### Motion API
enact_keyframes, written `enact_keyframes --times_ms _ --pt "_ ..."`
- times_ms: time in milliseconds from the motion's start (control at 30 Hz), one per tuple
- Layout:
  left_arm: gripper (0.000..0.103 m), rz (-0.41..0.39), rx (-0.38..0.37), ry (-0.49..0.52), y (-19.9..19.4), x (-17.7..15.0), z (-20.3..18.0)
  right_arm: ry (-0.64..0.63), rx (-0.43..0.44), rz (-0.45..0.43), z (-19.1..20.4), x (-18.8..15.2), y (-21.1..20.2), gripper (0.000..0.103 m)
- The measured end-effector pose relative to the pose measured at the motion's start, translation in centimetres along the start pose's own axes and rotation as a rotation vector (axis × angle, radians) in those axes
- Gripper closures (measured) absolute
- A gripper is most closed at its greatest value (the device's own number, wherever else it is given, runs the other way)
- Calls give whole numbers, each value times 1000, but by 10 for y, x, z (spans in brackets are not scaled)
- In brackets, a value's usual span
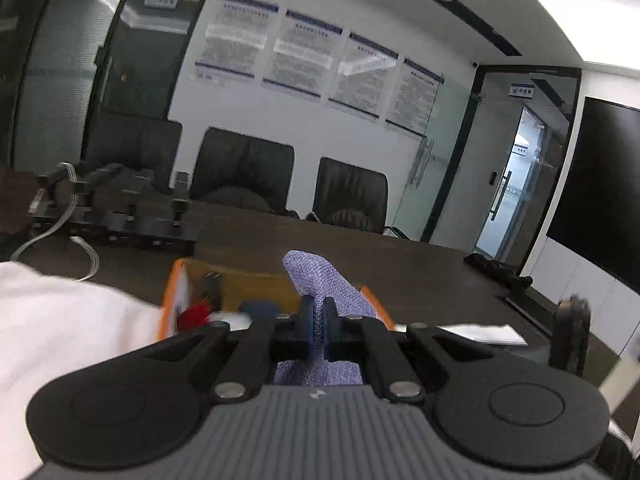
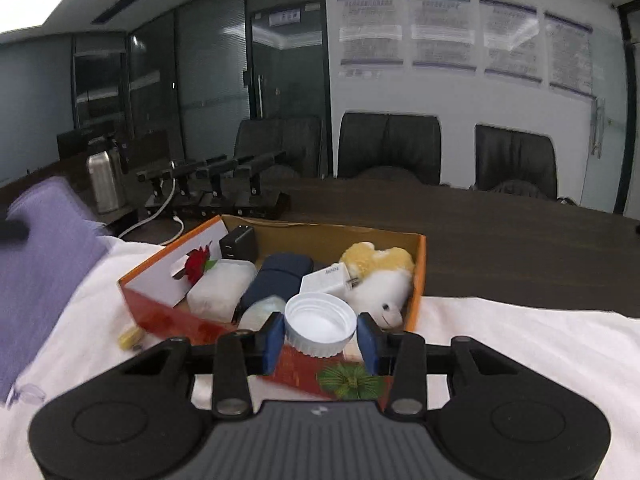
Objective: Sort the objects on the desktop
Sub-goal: 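Grasp the purple pouch with the left tool while the right tool grasps the white bottle cap, then lower the pouch and cap into the cardboard box and open both tools, then move both tools back over the cables on the towel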
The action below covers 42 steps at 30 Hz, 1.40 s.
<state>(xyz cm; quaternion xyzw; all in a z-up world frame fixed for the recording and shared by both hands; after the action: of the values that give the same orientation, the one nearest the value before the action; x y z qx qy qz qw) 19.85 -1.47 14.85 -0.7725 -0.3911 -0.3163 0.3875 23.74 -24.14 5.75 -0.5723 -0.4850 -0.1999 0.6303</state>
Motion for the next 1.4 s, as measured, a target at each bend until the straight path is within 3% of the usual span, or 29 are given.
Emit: enact_keyframes --times_ms 100,267,367,433,467,500,567,667,833,867,1000,1100,1400 --pt "99 13 53 -46 63 14 2 17 17 77 -7 14 39 65" --pt "98 117 102 -195 166 -3 41 -14 -31 201 -13 12 93 65" --pt "98 163 211 -216 201 -21 68 -37 -29 253 -11 3 115 65" --pt "93 178 242 -229 213 -27 80 -41 -24 276 -10 1 126 65" --pt "83 185 271 -232 216 -27 86 -39 -19 287 -9 1 131 64" --pt "65 195 289 -226 216 -30 89 -33 -13 295 -9 1 135 64" --pt "46 199 283 -198 211 -30 89 -18 -2 310 -9 0 142 63" --pt "37 180 306 -103 194 -25 79 21 6 311 -8 1 141 52" --pt "5 149 428 62 165 -17 68 59 7 281 -4 7 126 47" --pt "0 144 434 93 160 -18 64 65 5 275 -4 9 121 42" --pt "0 93 460 236 133 -25 45 86 -8 237 -3 18 93 25" --pt "0 66 456 298 113 -32 29 83 -38 203 -2 19 68 20" --pt "0 58 354 185 37 -62 5 36 -59 98 24 -5 -9 17"
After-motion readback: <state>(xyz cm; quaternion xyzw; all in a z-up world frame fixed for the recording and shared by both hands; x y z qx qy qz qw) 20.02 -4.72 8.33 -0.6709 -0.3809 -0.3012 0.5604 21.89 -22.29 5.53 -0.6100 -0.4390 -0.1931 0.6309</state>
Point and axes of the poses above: each gripper's, at about its wrist camera, not at the fingertips, and y roughly the way its jaws point, z to its left, x to its top, the point moved 7 cm from there along y, roughly the way its jaws point, and after that the axes turned 14 degrees about -y, right-handed, at the moved point
